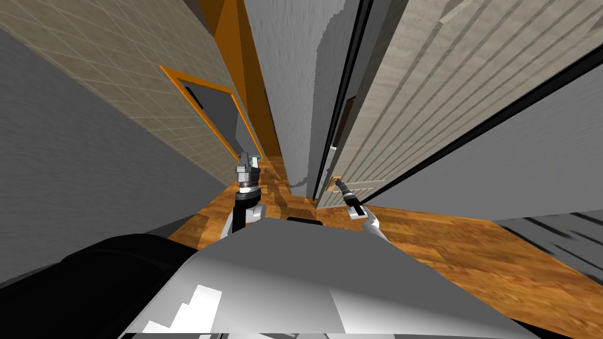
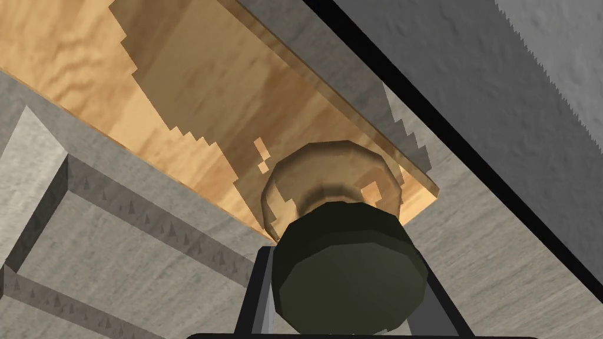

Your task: Pull the door open

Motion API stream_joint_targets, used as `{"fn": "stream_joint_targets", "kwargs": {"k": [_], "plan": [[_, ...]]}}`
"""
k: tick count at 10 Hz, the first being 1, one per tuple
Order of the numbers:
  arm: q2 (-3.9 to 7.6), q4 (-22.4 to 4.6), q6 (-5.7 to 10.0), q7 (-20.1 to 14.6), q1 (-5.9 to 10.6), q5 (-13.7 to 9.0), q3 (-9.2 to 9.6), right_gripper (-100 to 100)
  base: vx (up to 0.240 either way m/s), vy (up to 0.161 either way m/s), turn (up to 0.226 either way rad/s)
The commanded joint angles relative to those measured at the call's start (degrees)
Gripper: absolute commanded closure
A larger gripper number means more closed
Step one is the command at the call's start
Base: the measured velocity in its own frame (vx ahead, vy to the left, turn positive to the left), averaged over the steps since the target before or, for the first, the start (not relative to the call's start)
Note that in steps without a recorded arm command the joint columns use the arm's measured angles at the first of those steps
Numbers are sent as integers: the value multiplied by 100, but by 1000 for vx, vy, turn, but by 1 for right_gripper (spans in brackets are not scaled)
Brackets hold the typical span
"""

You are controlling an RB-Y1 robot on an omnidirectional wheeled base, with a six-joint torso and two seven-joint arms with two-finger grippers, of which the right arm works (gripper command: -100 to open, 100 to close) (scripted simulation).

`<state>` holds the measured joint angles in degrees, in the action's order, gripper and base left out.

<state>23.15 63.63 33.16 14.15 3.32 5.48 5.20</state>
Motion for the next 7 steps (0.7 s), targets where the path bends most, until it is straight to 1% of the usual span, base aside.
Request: {"fn": "stream_joint_targets", "kwargs": {"k": [1, 2, 3, 4, 6, 7], "plan": [[-35, 40, 23, -163, 1, -102, 40, 100, -57, -47, 71], [-37, 67, 0, -359, -22, -282, 34, 100, -47, -45, 88], [-38, 94, -23, -522, -45, -463, 29, 100, -63, -59, 195], [-38, 94, -23, -556, -45, -463, 29, 100, -55, -45, 79], [-42, 151, -71, -911, -94, -839, 18, 100, -62, -47, 147], [-42, 151, -71, -953, -94, -839, 18, 100, -51, -50, 68]]}}
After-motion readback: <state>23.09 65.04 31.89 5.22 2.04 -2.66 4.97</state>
